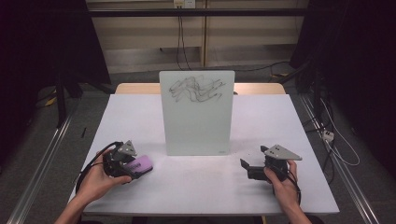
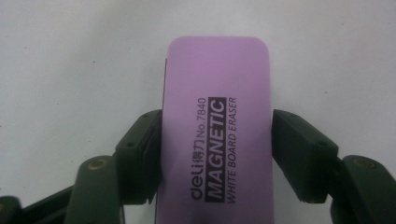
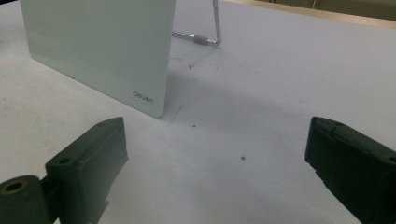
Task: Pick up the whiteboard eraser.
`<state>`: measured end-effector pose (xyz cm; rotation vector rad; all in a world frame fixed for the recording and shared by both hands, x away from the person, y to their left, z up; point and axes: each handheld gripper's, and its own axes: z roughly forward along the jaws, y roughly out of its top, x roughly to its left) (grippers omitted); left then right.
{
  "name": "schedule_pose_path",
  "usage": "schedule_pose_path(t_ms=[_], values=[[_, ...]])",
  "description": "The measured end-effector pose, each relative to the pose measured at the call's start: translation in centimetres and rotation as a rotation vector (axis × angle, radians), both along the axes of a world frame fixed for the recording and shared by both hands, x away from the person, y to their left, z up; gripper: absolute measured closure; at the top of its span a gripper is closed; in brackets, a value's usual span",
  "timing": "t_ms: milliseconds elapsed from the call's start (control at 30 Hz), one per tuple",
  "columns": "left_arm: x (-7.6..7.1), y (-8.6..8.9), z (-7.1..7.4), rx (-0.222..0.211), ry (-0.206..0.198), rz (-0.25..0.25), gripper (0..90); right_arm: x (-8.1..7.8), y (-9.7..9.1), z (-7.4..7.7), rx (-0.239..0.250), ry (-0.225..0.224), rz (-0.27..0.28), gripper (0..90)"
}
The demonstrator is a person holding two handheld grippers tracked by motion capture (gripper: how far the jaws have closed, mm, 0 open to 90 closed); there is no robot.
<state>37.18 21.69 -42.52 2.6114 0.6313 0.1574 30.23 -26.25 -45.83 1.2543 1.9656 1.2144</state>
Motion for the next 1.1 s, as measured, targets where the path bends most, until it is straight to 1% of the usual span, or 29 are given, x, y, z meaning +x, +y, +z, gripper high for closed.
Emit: schedule_pose_path(t_ms=[133,433,500,667,767,800,900,933,967,1000,1067,1100], values=[[0.1,0.0,0.0,0.013,-0.007,-0.01,39.6,0.0,0.0,0.0,0.0,0.0,0.0,5.9],[0.2,-0.1,0.1,0.021,0.0,-0.017,40.6,0.0,0.1,0.0,0.001,0.0,-0.002,5.9],[0.1,-0.1,0.0,0.012,0.004,-0.001,40.6,0.0,0.1,0.0,0.0,-0.001,-0.001,5.9],[0.2,0.1,0.4,-0.006,-0.006,0.006,40.7,0.1,0.1,0.0,0.001,0.0,-0.001,5.9],[0.2,0.3,0.6,-0.036,-0.005,0.021,40.7,0.1,0.1,0.0,0.002,0.002,0.0,5.9],[0.1,0.3,0.7,-0.051,-0.017,0.036,40.7,0.1,0.1,0.0,0.003,0.003,0.0,5.9],[0.1,0.6,1.0,-0.108,-0.021,0.077,40.8,0.1,0.1,0.0,0.001,0.0,0.001,5.9],[0.2,0.7,1.1,-0.116,-0.029,0.083,40.7,0.1,0.2,0.0,0.002,0.0,0.0,5.9],[0.1,0.8,1.0,-0.137,-0.037,0.1,40.8,0.2,0.2,0.0,0.004,0.0,-0.002,5.9],[0.1,0.9,1.1,-0.157,-0.039,0.104,40.8,0.3,0.2,0.0,0.004,0.001,-0.002,5.9],[0.1,1.1,1.3,-0.172,-0.055,0.117,40.8,0.3,0.2,0.0,0.008,0.005,-0.007,6.0],[0.0,1.2,1.3,-0.198,-0.058,0.12,40.8,0.4,0.2,0.0,0.01,0.006,-0.011,6.0]])
